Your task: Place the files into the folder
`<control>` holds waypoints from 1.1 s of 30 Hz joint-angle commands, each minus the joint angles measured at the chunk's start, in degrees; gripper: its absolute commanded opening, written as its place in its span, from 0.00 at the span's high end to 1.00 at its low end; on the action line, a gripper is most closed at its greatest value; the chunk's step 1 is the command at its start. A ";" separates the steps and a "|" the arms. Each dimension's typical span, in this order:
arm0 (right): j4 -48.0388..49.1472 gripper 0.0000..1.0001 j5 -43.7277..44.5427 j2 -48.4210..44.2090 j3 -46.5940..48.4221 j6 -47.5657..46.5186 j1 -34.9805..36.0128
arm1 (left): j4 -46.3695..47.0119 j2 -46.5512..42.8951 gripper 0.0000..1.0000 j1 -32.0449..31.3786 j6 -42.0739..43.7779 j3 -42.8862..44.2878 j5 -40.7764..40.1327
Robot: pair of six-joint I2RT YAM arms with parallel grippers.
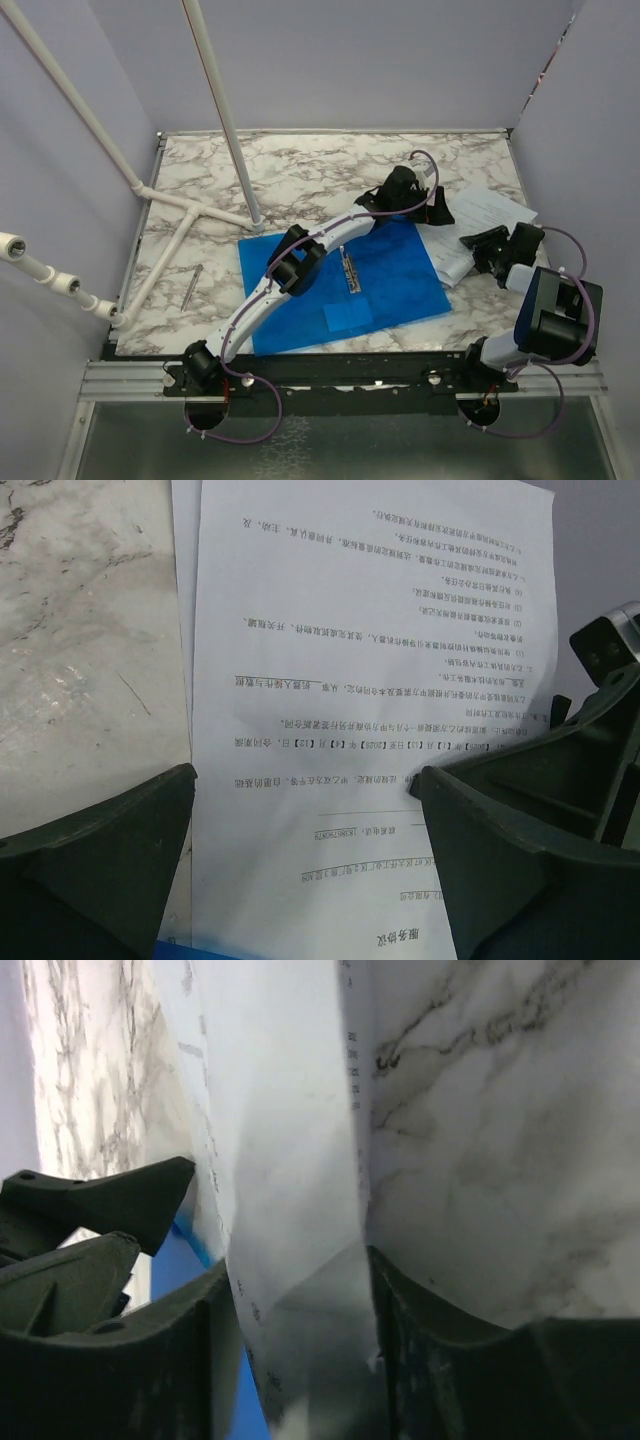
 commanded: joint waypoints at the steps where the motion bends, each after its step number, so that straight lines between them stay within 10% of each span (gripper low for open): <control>1: -6.52 0.59 0.83 -4.04 -0.57 -0.44 0.12 | -5.27 3.10 0.04 -0.76 -0.51 -0.89 3.00; 16: -19.71 0.99 6.53 -18.57 4.88 -3.42 0.15 | 10.47 -2.69 0.03 -0.22 -7.25 -2.96 11.25; 33: -29.00 1.00 1.25 -30.06 16.42 -9.57 0.20 | 14.28 -15.90 0.01 3.73 -11.09 -5.75 13.49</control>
